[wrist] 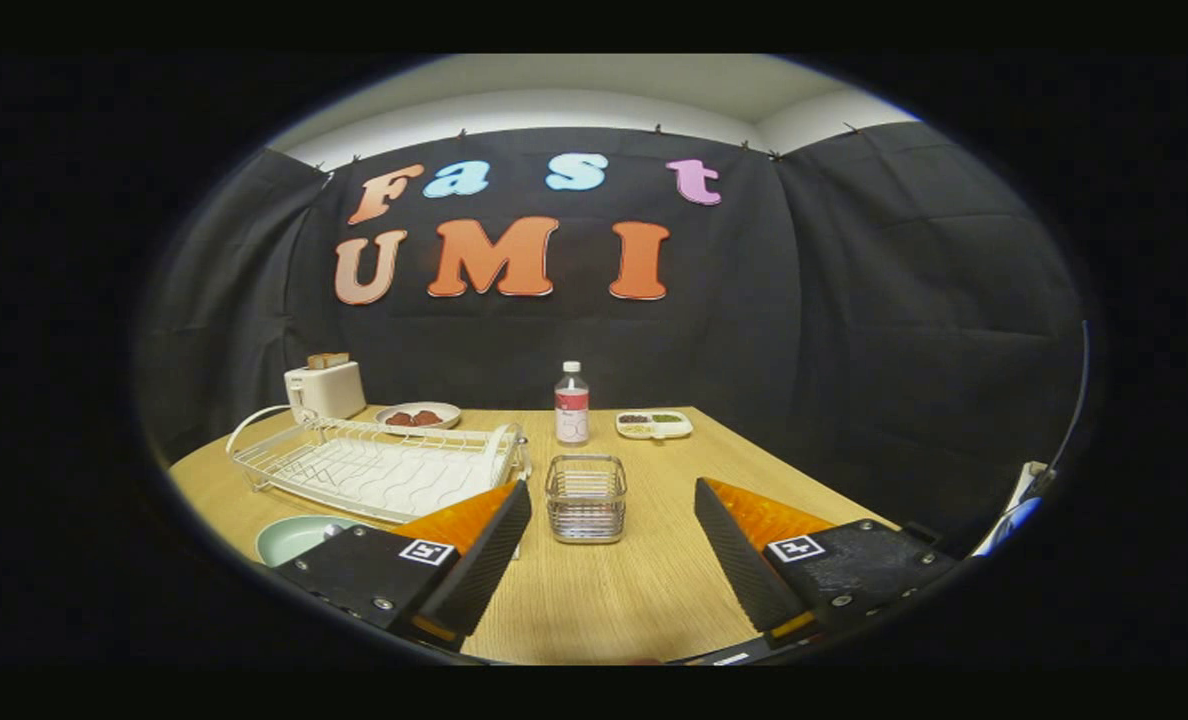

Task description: Take the plate from the dish rack, then take the spoon from the basket and place it into the plate.

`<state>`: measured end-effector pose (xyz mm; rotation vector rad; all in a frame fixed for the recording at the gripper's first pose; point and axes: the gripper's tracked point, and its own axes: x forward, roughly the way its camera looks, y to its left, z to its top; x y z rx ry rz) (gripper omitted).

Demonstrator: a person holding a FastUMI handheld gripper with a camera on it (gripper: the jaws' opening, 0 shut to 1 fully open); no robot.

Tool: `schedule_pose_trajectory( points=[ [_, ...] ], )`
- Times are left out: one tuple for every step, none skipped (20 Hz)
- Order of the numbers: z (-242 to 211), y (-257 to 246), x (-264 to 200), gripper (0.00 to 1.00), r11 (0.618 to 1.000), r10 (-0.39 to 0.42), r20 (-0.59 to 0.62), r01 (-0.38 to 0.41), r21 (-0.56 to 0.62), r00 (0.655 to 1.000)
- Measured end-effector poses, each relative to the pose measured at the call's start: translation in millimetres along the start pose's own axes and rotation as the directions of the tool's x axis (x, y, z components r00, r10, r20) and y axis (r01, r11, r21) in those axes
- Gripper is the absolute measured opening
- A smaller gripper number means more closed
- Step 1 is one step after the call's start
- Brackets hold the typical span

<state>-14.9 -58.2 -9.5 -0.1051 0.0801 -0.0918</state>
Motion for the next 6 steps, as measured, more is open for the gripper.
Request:
schedule_pose_trajectory(
  points=[
    [-0.8, 0.3, -0.2, 0.98, 1.0, 0.0, -0.002, 0.0, 0.002, 1.0],
    [-0.7, 0.0, -0.6, 0.98, 1.0, 0.001, -0.003, -0.001, 0.003, 1.0],
    [-0.8, -0.3, 0.1, 0.98, 1.0, 0.001, -0.003, -0.001, 0.004, 1.0],
    [-1.1, 0.4, -0.5, 0.98, 1.0, 0.002, -0.003, -0.002, 0.005, 1.0],
    [-1.7, 0.8, -0.9, 0.98, 1.0, 0.002, -0.004, -0.002, 0.006, 1.0],
    [-2.6, 0.1, -1.0, 0.98, 1.0, 0.002, -0.003, -0.002, 0.009, 1.0]
  ],
)
